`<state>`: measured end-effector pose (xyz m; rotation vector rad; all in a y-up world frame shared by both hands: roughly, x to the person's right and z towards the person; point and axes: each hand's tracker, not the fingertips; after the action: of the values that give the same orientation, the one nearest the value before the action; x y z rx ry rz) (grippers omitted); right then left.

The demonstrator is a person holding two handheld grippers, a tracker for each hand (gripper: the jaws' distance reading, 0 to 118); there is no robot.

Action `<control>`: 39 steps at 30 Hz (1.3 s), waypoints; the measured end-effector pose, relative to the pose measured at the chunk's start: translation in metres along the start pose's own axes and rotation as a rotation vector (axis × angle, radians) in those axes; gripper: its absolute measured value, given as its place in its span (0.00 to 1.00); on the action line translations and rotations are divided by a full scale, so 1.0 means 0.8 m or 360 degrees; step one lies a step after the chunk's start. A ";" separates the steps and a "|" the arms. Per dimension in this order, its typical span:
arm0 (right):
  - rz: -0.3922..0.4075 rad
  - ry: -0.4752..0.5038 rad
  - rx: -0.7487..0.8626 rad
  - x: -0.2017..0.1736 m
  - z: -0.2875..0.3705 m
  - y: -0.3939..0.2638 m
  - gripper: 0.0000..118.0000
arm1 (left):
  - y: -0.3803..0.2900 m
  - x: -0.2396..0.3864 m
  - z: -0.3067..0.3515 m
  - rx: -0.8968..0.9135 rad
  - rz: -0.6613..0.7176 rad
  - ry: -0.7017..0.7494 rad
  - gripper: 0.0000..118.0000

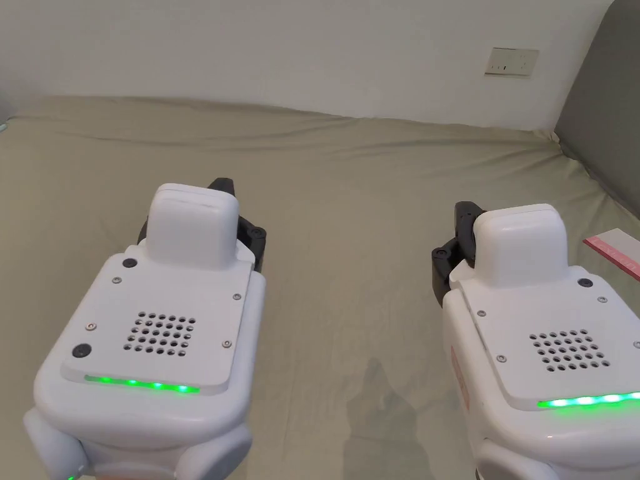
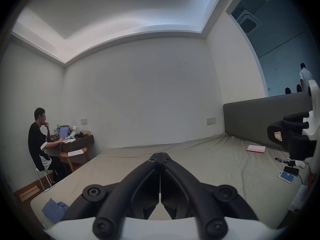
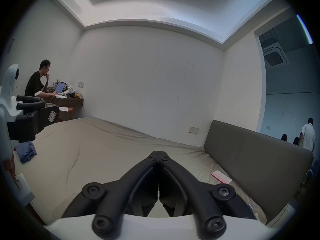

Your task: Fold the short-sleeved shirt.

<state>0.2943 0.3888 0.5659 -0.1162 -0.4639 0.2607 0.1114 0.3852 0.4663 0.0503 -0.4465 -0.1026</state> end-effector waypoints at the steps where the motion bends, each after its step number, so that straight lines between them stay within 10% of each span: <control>1: -0.0004 -0.0001 0.0005 0.000 0.000 0.000 0.02 | 0.001 -0.002 0.000 -0.0009 0.0002 -0.0001 0.00; 17: 0.0015 0.0022 0.0000 -0.004 -0.009 -0.003 0.06 | -0.004 -0.020 -0.008 -0.0065 0.0034 0.0018 0.00; 19: 0.0003 0.0027 -0.0003 -0.002 -0.011 -0.003 0.51 | -0.003 -0.021 -0.011 -0.0062 0.0043 0.0038 0.06; 21: -0.0038 0.0076 -0.0022 0.001 -0.015 -0.003 0.99 | -0.003 -0.021 -0.011 -0.0050 0.0031 0.0061 0.39; 25: -0.0047 -0.0010 0.0008 0.003 -0.015 0.001 1.00 | -0.004 -0.029 -0.015 -0.0090 0.0045 0.0033 1.00; 33: -0.0323 0.0013 -0.0269 0.018 -0.024 0.022 1.00 | 0.002 -0.033 -0.011 -0.0069 -0.0002 0.0029 1.00; 39: -0.0170 -0.0152 -0.0593 0.015 -0.031 0.045 1.00 | 0.009 -0.034 -0.008 -0.0056 0.0035 0.0017 1.00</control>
<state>0.3077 0.4255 0.5426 -0.4430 -0.6087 0.0725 0.0901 0.3952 0.4497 0.0114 -0.4341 -0.0885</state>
